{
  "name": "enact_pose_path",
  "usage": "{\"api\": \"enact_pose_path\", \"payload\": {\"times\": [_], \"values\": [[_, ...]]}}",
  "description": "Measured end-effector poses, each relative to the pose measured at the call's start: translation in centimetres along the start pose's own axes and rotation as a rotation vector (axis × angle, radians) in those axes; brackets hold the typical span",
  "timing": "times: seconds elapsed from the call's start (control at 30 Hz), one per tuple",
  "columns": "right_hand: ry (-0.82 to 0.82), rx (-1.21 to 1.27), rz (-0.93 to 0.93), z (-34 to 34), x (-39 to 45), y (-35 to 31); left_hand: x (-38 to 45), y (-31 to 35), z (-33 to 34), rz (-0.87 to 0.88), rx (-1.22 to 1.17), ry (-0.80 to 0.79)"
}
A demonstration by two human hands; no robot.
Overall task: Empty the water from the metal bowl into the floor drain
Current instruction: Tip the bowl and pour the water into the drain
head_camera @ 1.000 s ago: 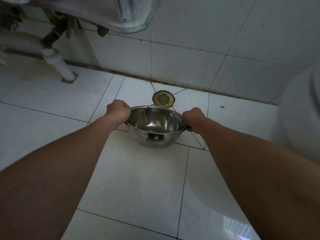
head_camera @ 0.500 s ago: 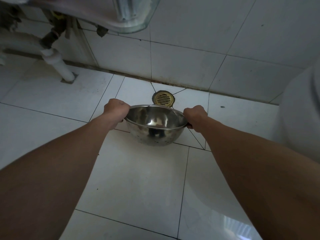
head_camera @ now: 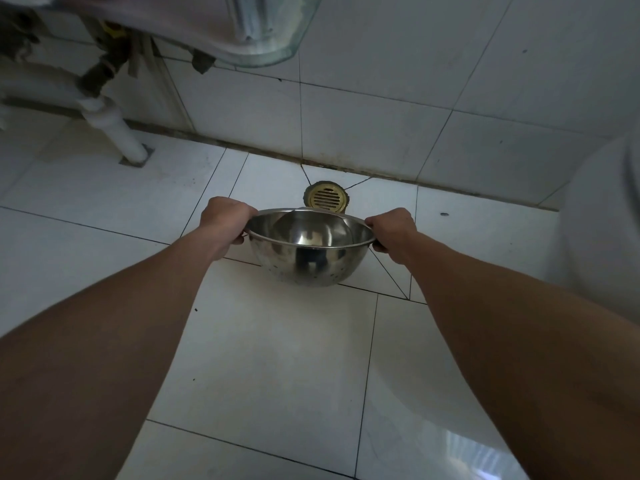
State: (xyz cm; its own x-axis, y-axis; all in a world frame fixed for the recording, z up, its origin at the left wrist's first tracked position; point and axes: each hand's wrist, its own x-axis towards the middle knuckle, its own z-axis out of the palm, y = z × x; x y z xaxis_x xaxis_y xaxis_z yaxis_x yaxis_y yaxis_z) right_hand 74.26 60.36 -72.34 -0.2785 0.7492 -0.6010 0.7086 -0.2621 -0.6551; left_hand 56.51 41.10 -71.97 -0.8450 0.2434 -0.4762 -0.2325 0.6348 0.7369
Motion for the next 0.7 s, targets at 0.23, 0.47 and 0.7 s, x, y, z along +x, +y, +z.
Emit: {"api": "enact_pose_path", "payload": {"times": [0.23,0.47,0.7], "values": [[-0.043,0.014,-0.014,0.0,-0.1,0.3,0.3,-0.1,0.1,0.029,-0.027,-0.029],[-0.045,0.019,-0.045,-0.5,-0.4,0.4,-0.1,-0.5,-0.4,0.026,-0.072,-0.078],[-0.059,-0.016,-0.074,-0.5,-0.4,1.0,-0.4,-1.1,-1.1,0.035,-0.052,-0.153]]}}
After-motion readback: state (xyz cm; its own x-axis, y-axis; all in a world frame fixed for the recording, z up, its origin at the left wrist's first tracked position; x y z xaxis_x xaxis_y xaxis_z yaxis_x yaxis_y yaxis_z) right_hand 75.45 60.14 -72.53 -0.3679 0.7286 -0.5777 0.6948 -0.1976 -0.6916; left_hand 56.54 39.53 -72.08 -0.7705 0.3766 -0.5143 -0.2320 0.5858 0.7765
